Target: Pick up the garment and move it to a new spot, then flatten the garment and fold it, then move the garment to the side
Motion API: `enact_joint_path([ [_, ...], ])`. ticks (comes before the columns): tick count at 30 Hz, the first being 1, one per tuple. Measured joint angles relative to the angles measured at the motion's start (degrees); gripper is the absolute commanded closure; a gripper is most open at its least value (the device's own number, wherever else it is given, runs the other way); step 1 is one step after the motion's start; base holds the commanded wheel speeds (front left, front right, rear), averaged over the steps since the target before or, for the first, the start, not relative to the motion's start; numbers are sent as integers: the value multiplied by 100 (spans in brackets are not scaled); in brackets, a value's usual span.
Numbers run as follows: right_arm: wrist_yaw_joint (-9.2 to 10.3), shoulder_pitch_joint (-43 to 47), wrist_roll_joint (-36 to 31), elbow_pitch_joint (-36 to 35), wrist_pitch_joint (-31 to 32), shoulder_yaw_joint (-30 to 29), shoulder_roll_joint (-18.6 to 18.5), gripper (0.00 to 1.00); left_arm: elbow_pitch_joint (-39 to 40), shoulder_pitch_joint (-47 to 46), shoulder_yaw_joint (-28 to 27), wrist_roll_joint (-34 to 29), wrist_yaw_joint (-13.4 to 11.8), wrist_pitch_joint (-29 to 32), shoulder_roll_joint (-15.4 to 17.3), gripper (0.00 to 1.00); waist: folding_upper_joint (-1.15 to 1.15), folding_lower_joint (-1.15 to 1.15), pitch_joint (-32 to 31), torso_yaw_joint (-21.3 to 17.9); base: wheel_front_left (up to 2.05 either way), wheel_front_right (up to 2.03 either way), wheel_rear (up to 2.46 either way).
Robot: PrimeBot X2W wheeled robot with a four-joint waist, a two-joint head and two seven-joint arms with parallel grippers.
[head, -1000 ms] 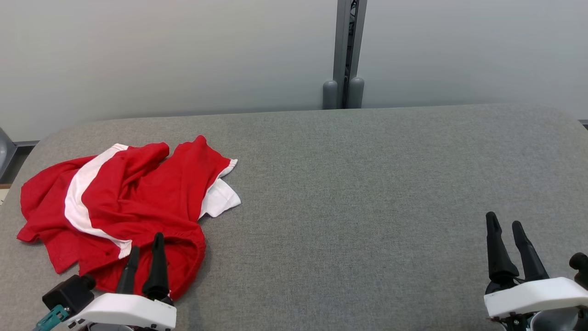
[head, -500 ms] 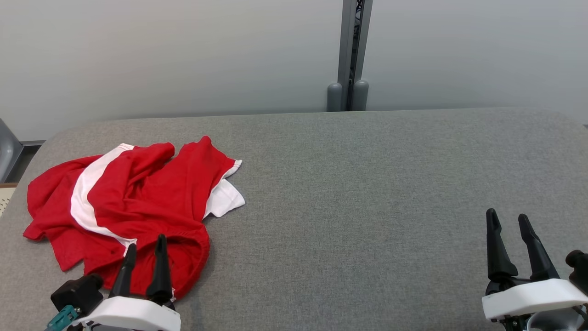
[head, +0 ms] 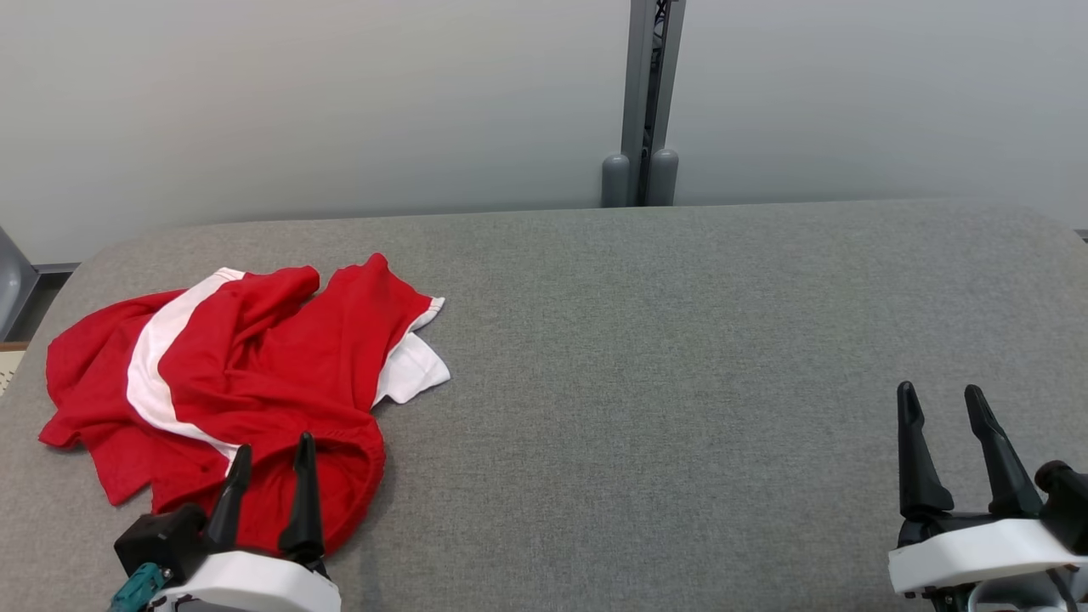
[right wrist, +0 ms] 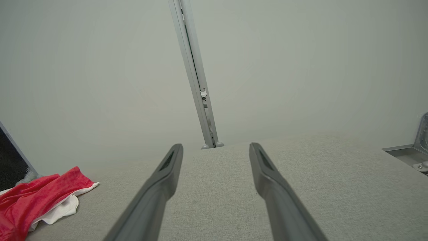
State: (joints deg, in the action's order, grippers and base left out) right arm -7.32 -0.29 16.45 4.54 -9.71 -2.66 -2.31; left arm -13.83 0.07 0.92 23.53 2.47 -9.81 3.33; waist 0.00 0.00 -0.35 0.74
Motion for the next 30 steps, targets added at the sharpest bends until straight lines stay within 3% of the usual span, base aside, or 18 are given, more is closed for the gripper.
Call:
enact_joint_path([
  [30, -10, 107, -1517, -218, -370, -41, -21, 0, 8, 36, 55, -1521, -101, -367, 3, 0, 0, 0, -65, 5, 0, 0, 0],
])
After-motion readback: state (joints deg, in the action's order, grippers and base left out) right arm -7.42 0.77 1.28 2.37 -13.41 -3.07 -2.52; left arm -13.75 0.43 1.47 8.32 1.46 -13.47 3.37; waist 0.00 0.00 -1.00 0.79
